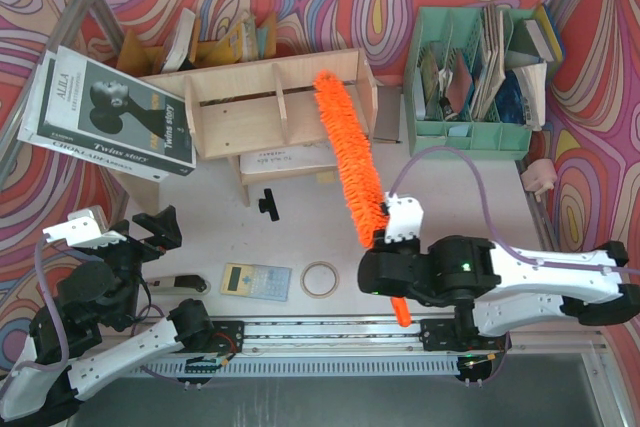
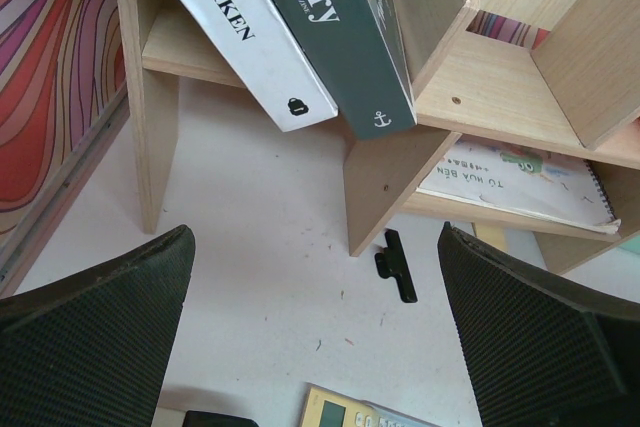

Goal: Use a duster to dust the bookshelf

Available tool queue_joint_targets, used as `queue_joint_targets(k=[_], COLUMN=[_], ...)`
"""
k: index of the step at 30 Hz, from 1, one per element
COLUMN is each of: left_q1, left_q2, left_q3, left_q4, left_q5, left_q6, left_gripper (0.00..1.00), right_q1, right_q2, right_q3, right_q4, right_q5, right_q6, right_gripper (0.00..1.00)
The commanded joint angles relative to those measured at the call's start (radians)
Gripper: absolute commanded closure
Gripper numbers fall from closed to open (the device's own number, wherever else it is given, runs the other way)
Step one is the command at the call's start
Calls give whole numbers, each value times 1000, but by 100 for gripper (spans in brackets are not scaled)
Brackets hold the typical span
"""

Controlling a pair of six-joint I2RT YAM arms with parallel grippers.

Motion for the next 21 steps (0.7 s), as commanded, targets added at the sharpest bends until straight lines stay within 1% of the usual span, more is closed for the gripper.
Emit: queue_joint_targets(k=[1, 4, 8, 10, 12, 14, 21], left_q1=[-3, -3, -3, -3, -3, -3, -3], left_q2=[-4, -4, -4, -5, -5, -5, -2], left_q3=[-9, -10, -9, -10, -10, -11, -10], left_q4=[-3, -3, -6, -6, -7, -7, -5], left_q5=[-11, -13, -16, -18, -20, -20, -18], left_q6=[1, 0, -1, -1, 0, -1, 0], left_gripper=[1, 1, 1, 2, 2, 2, 2], right_q1=[2, 1, 1, 1, 1, 1, 1], right_q2=[-57, -34, 19, 35, 48, 54, -9], right_q3=[0, 11, 31, 32, 34, 45, 58], right_q4=[-206, -145, 59, 140, 188, 173, -22], right_q5=[115, 114, 79, 56, 43, 56, 151], right_q6=[183, 111, -58, -124, -155, -140, 19], right_gripper=[100, 100, 100, 100, 100, 100, 100])
